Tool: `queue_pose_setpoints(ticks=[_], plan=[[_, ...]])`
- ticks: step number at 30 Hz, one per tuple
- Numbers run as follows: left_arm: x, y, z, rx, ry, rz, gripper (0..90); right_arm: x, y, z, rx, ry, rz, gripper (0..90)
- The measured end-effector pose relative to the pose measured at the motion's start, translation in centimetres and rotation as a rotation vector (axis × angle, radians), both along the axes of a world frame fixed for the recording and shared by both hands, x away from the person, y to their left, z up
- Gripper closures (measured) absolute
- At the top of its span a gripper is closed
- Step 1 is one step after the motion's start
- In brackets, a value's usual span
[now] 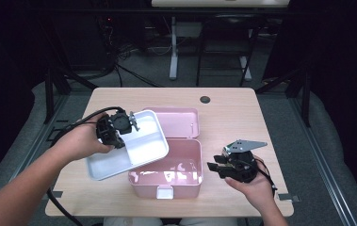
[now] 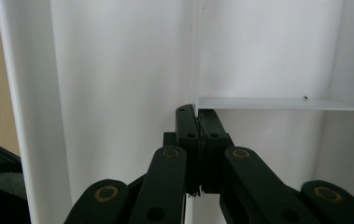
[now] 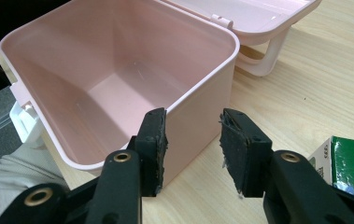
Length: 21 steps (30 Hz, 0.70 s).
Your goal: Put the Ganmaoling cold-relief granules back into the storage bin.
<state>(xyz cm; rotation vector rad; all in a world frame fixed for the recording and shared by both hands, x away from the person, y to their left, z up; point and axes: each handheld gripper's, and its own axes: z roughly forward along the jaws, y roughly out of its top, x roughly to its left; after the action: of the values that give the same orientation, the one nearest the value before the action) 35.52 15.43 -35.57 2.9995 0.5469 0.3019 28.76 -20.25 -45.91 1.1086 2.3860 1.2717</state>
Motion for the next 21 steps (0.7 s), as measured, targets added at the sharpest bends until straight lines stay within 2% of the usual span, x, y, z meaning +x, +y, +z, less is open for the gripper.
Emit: queue_pose_setpoints(ticks=[1, 12, 18, 21], plan=[[0.0, 0.0, 0.0, 0.000, 0.000, 0.000, 89.5, 0.0, 0.0, 0.0, 0.000, 0.000, 0.000, 60.3], [-0.2, 4.3, -0.4, -0.007, -0.006, 0.082, 89.5, 0.1, 0.1, -0.1, 0.002, 0.005, -0.004, 60.3], [-0.3, 6.1, -0.7, -0.024, -0.003, 0.125, 89.5, 0.0, 0.0, -0.1, 0.001, 0.001, -0.005, 60.2], [-0.4, 7.4, -1.1, -0.014, 0.003, 0.153, 89.5, 0.1, 0.0, -0.1, 0.003, 0.002, -0.006, 60.3]])
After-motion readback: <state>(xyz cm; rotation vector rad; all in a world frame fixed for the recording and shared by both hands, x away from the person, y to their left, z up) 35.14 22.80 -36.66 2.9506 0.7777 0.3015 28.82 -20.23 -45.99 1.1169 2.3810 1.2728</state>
